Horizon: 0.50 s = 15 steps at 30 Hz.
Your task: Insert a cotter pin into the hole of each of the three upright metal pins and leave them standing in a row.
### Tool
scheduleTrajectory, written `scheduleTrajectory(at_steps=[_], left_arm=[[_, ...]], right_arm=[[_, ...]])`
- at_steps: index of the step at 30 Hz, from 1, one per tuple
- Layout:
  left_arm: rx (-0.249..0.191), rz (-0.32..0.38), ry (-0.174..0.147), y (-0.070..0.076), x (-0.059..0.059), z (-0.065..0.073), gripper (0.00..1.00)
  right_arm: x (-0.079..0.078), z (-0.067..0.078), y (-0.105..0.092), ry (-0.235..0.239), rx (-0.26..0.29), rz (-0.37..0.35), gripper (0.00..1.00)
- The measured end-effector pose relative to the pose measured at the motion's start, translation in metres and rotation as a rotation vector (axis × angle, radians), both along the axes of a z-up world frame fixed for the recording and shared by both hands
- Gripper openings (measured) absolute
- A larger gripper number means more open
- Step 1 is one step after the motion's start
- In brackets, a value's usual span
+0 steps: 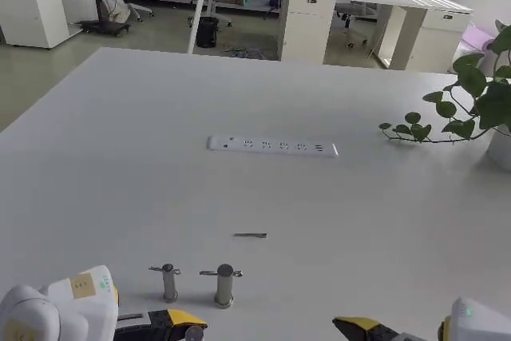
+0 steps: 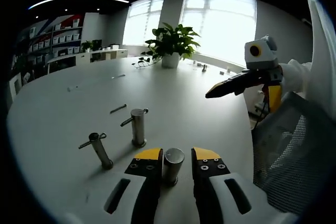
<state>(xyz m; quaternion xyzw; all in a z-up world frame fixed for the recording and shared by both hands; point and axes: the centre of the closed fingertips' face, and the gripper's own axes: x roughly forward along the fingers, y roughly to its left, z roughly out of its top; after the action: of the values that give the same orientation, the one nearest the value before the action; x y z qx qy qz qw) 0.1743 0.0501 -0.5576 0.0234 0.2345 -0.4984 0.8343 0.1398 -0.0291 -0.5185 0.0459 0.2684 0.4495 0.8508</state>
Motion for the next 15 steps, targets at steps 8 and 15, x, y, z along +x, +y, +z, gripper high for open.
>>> scheduleTrajectory(at_steps=[8, 15], left_arm=[[-0.021, -0.03, 0.053, 0.003, -0.013, 0.009, 0.55], [-0.067, -0.025, 0.077, 0.02, -0.022, 0.021, 0.83]], right_arm=[[0.0, 0.001, 0.0, -0.001, -0.002, 0.006, 0.83], [-0.001, 0.0, 0.0, 0.005, -0.01, 0.011, 0.83]])
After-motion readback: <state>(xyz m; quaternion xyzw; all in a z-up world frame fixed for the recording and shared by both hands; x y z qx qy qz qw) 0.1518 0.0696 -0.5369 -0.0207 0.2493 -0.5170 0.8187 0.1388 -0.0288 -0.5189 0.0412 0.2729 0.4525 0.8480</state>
